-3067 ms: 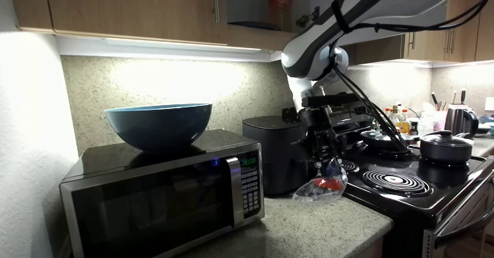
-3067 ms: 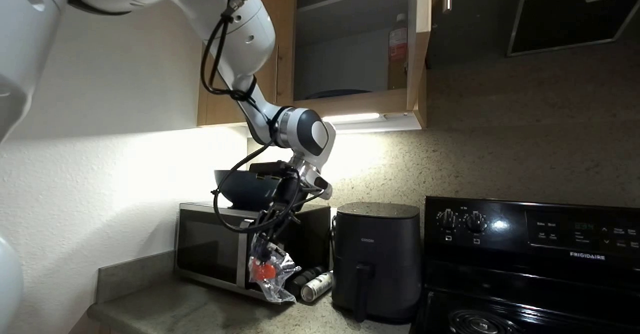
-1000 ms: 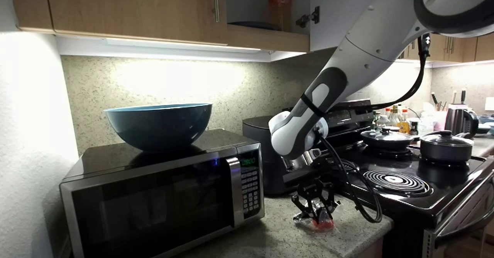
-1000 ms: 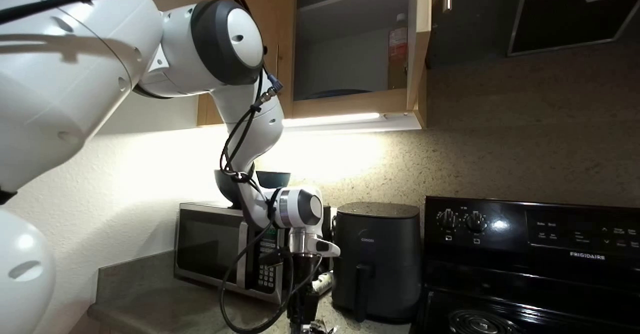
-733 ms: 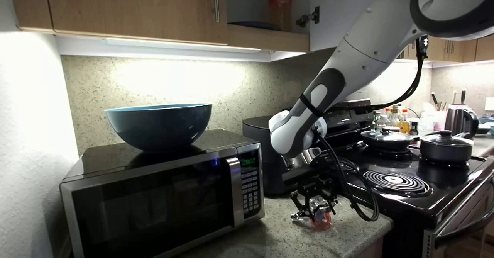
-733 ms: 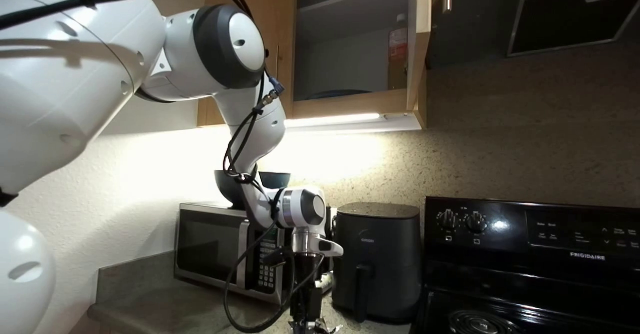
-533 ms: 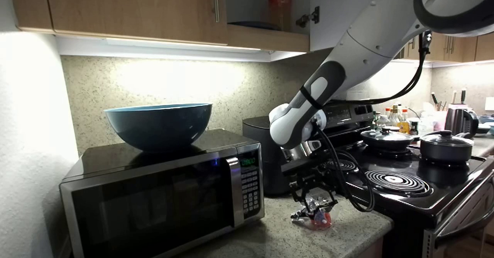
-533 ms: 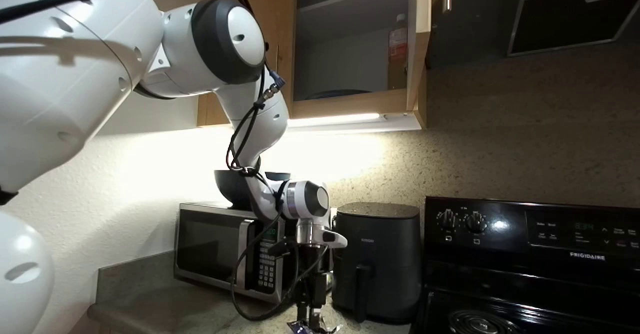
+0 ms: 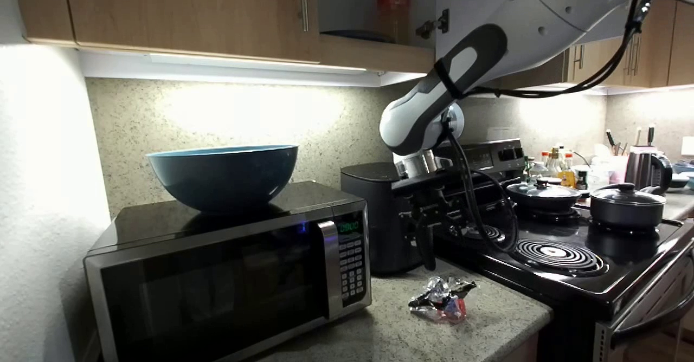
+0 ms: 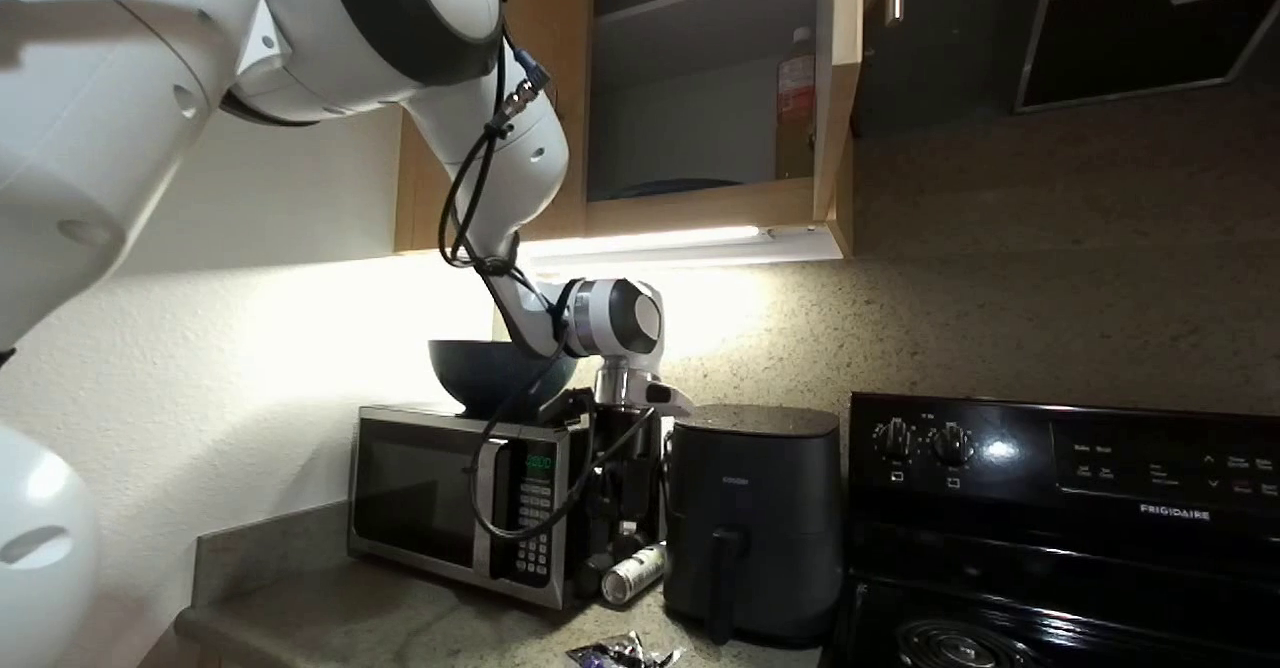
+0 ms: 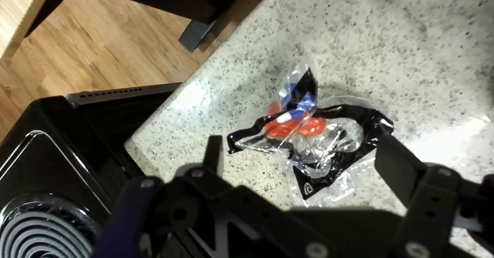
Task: Remove the plastic bag from the open cabinet and put it on the counter
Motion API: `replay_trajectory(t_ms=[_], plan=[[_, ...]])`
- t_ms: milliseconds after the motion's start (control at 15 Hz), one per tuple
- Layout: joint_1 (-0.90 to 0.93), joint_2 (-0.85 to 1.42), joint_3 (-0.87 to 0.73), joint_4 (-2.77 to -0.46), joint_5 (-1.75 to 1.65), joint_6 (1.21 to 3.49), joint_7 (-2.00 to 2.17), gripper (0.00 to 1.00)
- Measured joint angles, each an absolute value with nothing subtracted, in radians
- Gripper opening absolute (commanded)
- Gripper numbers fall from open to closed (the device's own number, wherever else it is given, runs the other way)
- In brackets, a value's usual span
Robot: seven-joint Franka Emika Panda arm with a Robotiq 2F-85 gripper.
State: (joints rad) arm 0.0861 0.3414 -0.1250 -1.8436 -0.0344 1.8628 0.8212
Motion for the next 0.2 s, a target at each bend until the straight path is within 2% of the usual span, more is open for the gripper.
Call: replay_trajectory(t_ms=[200], plan=[[0.078, 0.287, -0.109, -1.858, 0.001, 1.835, 0.784, 1.0]])
